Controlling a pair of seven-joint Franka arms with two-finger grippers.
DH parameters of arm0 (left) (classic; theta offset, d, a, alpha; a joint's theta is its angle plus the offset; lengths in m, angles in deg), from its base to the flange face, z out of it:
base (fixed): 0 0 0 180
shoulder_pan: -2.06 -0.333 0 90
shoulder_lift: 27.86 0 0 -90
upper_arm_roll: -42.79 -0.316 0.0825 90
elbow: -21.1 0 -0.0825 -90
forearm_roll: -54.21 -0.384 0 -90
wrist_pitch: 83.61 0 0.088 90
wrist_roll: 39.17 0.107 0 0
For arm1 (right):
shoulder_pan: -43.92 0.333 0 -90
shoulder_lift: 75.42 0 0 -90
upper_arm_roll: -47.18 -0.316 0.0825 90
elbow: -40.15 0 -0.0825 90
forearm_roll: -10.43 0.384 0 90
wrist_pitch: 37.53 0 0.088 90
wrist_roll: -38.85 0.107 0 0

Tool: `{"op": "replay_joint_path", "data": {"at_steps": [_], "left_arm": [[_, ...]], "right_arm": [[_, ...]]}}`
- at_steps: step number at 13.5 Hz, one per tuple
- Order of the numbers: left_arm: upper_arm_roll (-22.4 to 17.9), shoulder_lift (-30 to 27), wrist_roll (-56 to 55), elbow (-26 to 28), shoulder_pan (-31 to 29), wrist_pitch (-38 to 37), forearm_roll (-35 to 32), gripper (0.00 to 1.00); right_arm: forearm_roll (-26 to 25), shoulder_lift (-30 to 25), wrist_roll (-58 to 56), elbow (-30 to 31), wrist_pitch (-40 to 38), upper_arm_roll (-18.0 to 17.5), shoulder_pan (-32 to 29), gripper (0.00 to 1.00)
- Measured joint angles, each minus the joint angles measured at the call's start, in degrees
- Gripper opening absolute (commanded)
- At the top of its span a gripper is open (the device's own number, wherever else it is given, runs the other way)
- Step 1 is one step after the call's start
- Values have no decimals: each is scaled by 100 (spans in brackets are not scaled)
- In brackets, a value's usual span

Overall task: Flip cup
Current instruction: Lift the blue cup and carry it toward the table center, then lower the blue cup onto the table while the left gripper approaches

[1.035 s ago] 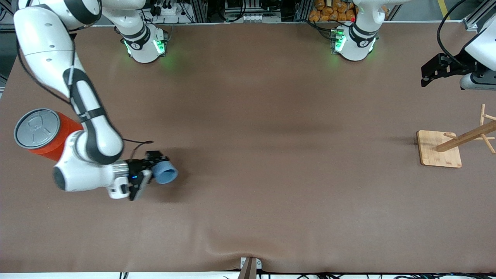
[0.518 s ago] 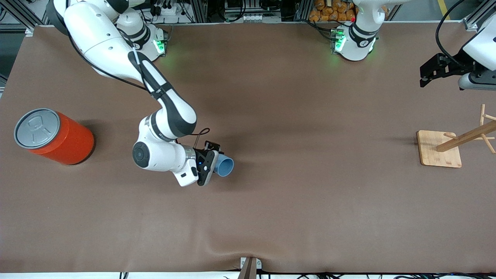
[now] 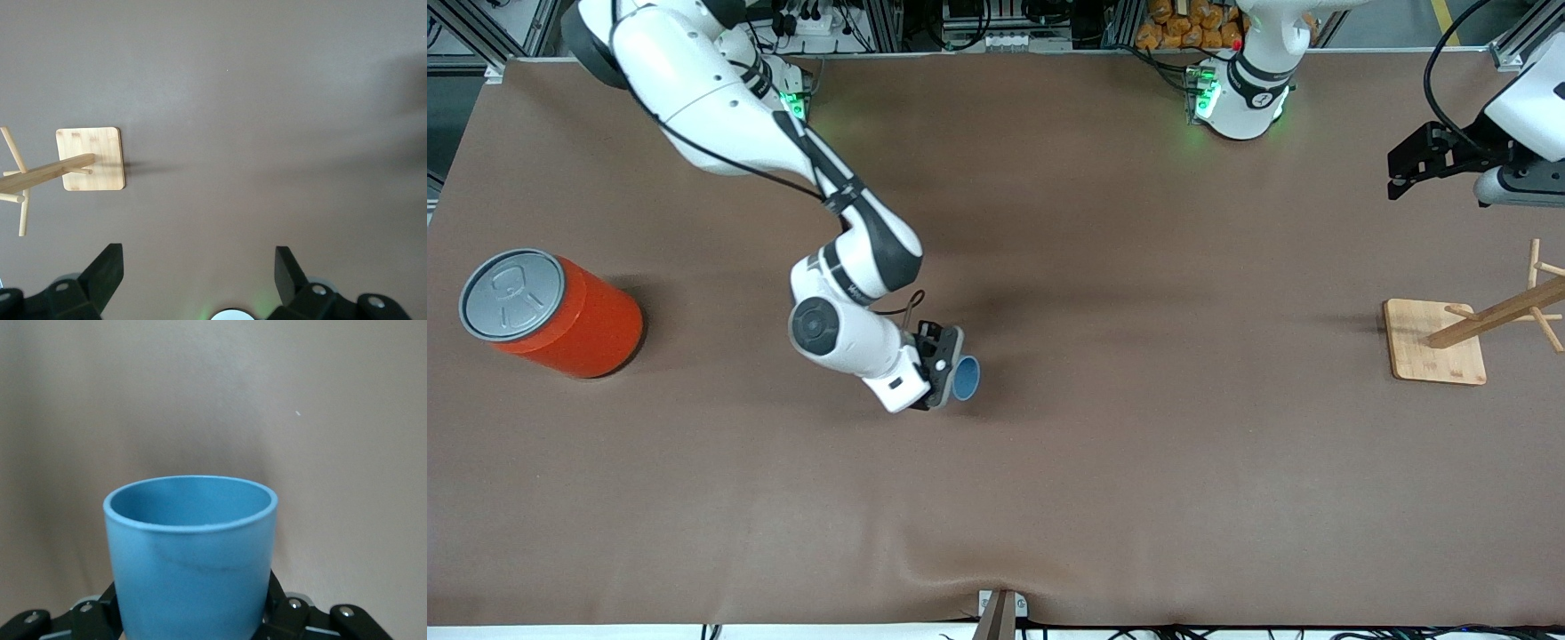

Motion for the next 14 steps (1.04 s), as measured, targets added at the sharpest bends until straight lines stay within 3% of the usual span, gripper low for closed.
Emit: {"op": "replay_joint_path", "data": {"at_steps": [8, 14], "left_arm": [[10, 2, 0, 17, 0, 0, 0, 100], [22, 65, 0, 30, 3, 0, 0, 100]], "right_arm": [[-1039, 224, 3, 5, 463, 153, 723, 42], [-1086, 252, 73, 0, 508, 814, 1529, 43]]}}
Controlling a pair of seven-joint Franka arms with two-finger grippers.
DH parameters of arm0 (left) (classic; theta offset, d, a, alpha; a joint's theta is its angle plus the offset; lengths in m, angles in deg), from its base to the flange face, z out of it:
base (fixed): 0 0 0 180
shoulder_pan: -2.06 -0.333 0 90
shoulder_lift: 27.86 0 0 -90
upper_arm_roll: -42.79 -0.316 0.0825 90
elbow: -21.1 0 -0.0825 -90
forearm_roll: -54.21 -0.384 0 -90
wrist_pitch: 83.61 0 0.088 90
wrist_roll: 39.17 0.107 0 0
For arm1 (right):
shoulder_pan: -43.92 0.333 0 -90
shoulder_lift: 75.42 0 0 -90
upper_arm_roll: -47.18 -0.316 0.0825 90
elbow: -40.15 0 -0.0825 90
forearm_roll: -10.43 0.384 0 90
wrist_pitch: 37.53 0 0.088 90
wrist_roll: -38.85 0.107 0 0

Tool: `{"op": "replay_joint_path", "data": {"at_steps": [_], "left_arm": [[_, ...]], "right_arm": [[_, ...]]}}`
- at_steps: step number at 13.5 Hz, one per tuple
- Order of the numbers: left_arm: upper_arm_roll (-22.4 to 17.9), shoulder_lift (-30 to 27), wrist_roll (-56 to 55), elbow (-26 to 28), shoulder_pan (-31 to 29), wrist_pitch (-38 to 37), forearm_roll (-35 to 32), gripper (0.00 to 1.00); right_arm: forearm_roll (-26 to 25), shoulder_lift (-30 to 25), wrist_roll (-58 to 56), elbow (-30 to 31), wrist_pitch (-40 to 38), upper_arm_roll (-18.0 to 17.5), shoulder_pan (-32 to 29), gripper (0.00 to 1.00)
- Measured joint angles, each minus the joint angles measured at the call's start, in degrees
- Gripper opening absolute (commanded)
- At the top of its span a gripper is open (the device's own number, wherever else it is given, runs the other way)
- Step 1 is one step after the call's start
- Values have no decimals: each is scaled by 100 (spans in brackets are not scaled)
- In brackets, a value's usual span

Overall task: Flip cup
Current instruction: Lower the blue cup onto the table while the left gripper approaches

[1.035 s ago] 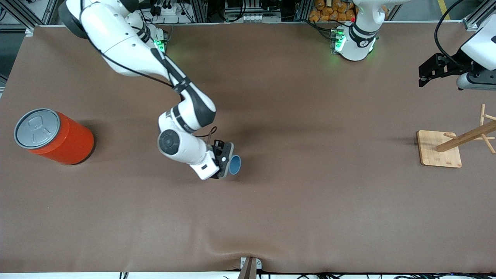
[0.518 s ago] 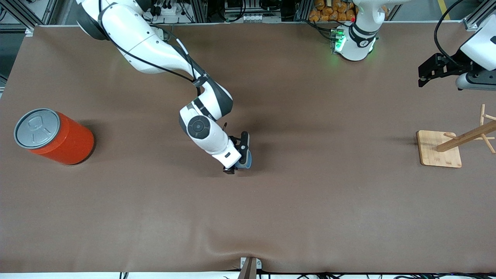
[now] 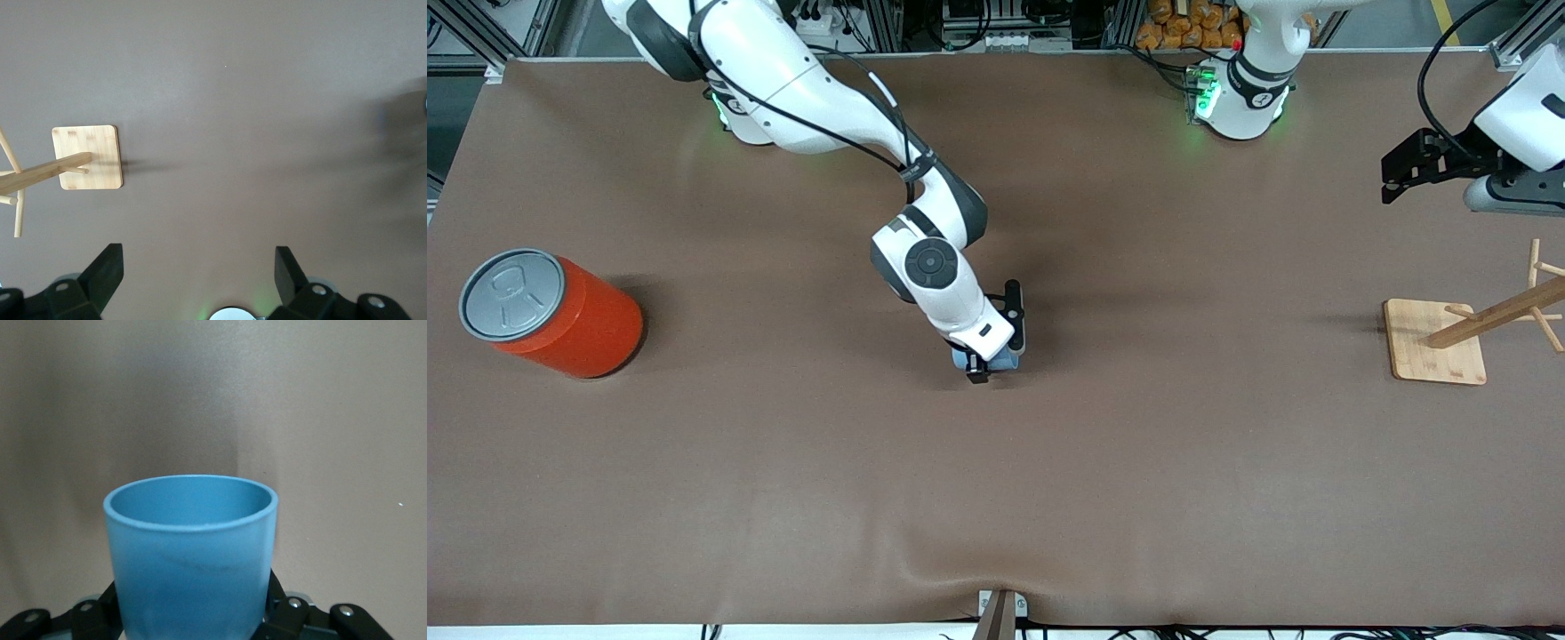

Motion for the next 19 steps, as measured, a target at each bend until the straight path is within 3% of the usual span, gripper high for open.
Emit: {"op": "replay_joint_path", "data": {"at_steps": [1, 2, 3, 4, 12, 19], "left_arm": [[1, 3, 0, 0, 0, 0, 0, 100], [1, 4, 0, 0, 0, 0, 0, 100], [1, 5, 0, 0, 0, 0, 0, 100], [1, 10, 0, 0, 0, 0, 0, 100], [3, 54, 0, 0, 2, 5, 0, 100], [9, 297, 0, 35, 2, 16, 0, 100]], "right_arm": [[-1, 33, 25, 1, 65, 68, 71, 45], [-4, 85, 33, 2, 192, 114, 107, 57], [-11, 148, 34, 2, 319, 139, 117, 96], [-15, 195, 38, -1, 428, 144, 118, 100], [-35, 155, 746, -58, 420, 181, 115, 100], [-35, -250, 1762, -74, -351, 162, 179, 100]]}}
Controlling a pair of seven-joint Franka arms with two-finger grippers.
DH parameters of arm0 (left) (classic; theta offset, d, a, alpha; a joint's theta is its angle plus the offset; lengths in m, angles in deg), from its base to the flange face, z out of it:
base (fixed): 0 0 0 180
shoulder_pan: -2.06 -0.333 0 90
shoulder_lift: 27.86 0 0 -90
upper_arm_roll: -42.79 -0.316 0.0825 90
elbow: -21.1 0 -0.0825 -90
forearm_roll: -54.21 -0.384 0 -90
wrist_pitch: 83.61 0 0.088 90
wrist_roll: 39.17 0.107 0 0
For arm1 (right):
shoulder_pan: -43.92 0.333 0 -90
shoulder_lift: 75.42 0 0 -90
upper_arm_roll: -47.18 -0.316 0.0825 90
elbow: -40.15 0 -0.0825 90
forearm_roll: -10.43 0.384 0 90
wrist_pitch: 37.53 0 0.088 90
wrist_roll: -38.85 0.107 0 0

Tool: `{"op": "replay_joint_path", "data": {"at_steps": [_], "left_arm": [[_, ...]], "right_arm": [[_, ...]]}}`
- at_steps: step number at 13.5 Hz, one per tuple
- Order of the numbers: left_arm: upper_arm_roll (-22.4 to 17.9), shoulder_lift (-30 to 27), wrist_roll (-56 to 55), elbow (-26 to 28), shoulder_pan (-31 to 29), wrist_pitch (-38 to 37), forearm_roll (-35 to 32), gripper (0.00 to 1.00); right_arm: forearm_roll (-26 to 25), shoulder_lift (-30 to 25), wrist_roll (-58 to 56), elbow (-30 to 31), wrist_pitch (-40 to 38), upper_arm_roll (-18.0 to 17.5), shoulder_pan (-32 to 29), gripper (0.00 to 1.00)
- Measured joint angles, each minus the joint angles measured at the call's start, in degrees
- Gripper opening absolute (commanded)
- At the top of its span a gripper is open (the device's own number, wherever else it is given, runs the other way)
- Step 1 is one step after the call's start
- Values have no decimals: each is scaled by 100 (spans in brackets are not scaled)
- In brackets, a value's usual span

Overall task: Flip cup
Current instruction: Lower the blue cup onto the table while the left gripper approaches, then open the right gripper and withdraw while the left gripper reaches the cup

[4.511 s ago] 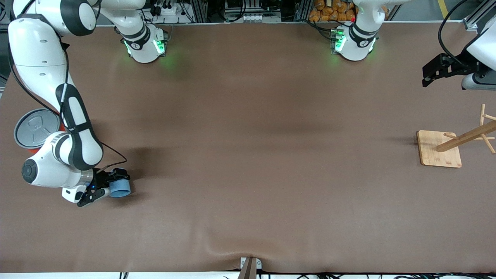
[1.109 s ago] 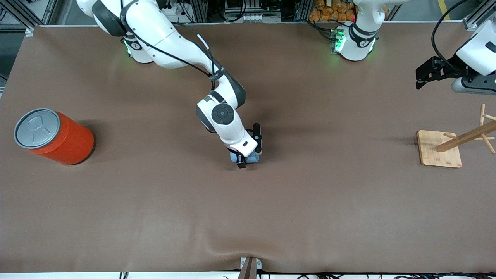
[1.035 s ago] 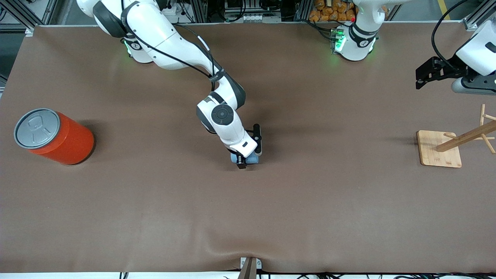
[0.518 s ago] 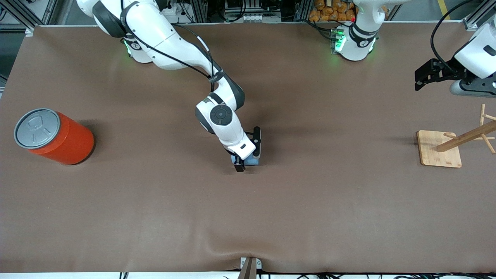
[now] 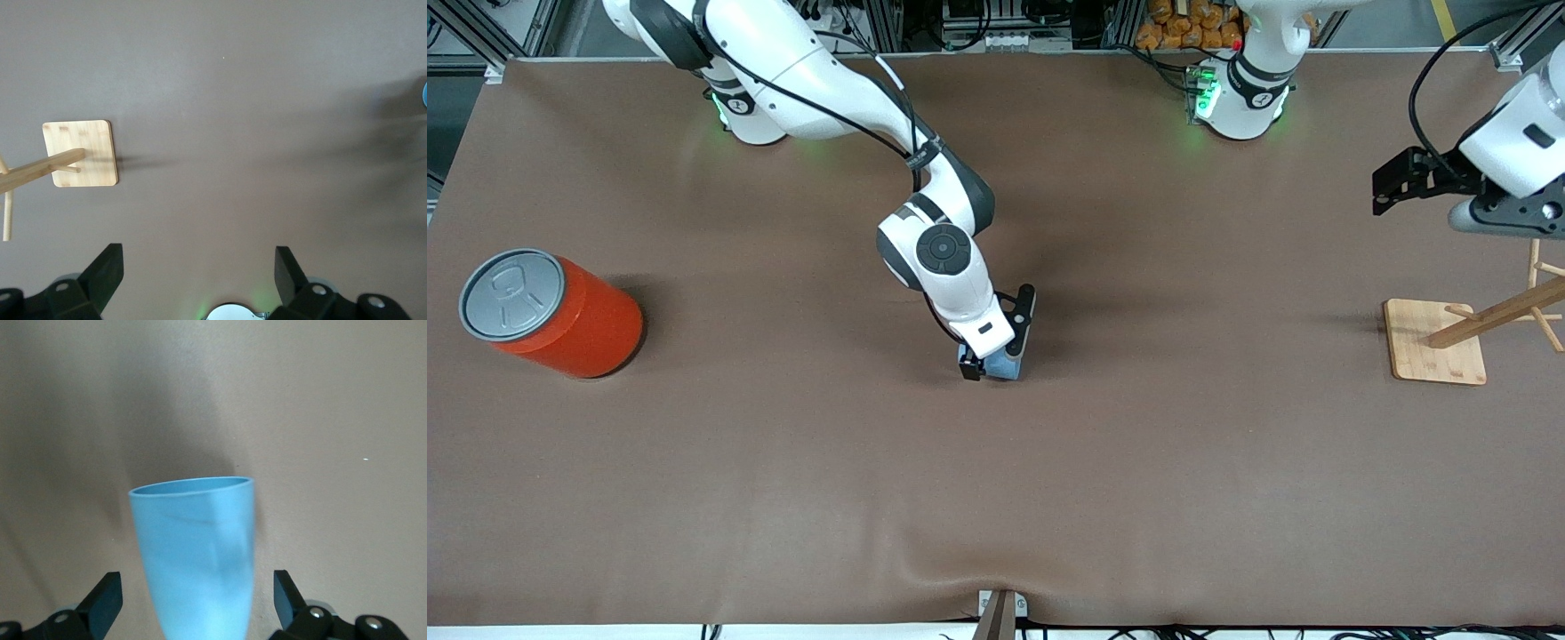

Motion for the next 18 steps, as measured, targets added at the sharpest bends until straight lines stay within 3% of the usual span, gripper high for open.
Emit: {"op": "replay_joint_path", "data": {"at_steps": [6, 13, 18], "left_arm": [[21, 764, 0, 274, 6, 538, 256, 100], [47, 2257, 0, 505, 47, 1389, 2591, 100], [82, 2921, 0, 563, 661, 2220, 3953, 100]], "right_arm": [[113, -365, 655, -8, -581, 15, -46, 100], [145, -949, 1517, -23, -1299, 66, -430, 100], [187, -1360, 1517, -28, -1556, 75, -1051, 100]]}}
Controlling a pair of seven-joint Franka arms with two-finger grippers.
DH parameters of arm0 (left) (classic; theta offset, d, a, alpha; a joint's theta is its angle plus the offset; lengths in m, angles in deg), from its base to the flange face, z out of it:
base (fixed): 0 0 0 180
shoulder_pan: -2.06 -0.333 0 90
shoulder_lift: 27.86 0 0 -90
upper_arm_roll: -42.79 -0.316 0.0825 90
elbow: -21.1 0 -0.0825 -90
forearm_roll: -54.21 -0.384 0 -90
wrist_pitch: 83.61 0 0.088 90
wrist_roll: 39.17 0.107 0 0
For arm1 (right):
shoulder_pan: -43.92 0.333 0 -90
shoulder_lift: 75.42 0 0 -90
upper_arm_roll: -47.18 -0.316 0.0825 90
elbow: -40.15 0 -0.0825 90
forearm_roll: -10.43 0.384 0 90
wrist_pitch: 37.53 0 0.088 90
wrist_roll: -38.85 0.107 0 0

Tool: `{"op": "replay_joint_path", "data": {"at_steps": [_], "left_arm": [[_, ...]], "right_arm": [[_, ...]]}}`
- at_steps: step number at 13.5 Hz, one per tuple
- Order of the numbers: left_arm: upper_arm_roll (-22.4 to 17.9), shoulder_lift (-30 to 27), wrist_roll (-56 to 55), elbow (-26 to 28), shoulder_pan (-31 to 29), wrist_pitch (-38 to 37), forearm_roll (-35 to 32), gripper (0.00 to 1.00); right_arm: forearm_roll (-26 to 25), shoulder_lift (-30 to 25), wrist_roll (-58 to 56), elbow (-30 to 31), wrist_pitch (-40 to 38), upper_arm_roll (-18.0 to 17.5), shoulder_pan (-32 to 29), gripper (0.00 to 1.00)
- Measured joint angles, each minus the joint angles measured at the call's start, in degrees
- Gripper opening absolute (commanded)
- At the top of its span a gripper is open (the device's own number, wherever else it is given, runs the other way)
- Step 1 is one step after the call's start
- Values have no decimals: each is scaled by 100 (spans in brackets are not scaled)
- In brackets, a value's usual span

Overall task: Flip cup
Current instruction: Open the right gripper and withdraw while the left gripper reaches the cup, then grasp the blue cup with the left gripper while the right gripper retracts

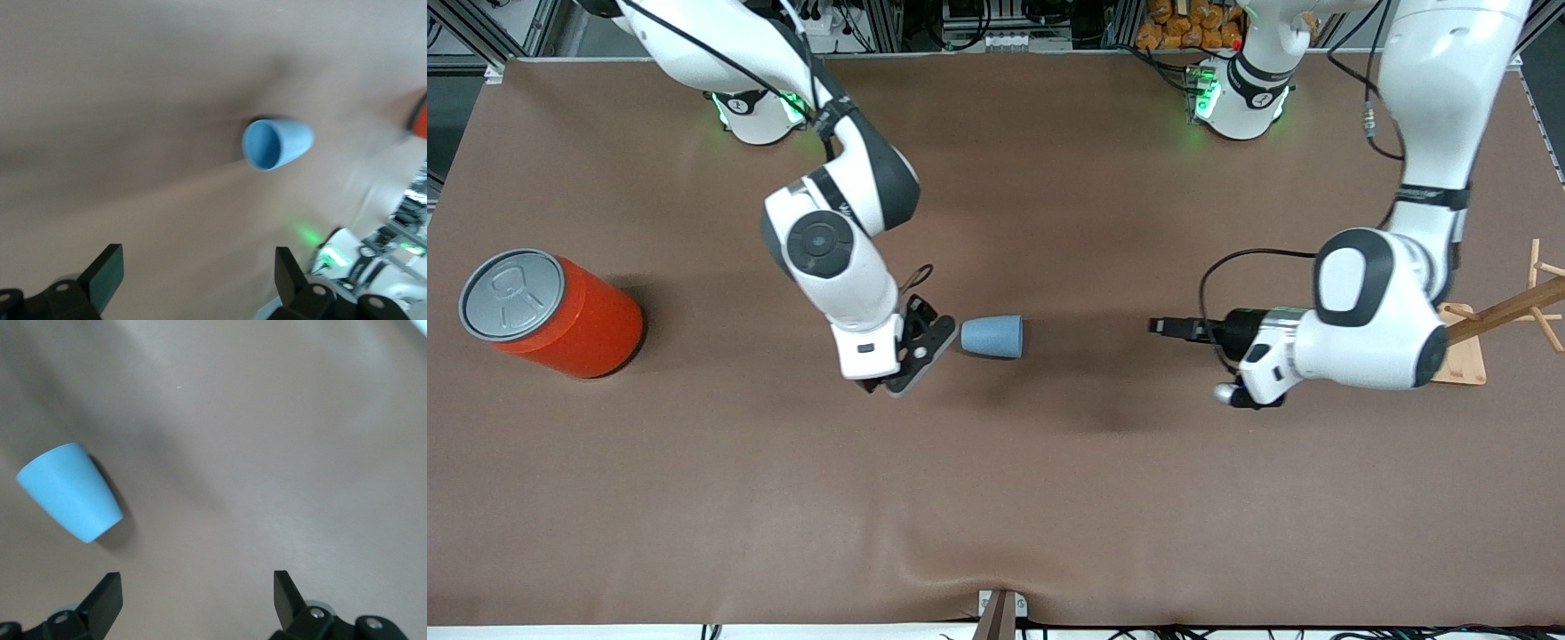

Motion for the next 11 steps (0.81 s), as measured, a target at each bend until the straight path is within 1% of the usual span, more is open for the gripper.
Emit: {"op": "replay_joint_path", "data": {"at_steps": [3, 6, 8, 9, 11], "left_arm": [[3, 269, 17, 2, 390, 552, 810, 100], [3, 604, 18, 12, 865, 986, 1599, 100], [3, 850, 22, 15, 1142, 1222, 2081, 100], [1, 956, 22, 17, 1246, 1328, 2234, 100], [1, 1096, 23, 16, 1312, 1457, 2301, 100]], "right_arm": [[1, -332, 76, -17, -124, 28, -250, 100], [3, -681, 120, -33, -174, 35, -744, 100], [5, -920, 120, -52, -281, 35, -970, 100], [5, -1083, 124, -62, -453, 37, -1055, 100], [5, -1431, 159, -76, -950, 44, -1232, 100]]}}
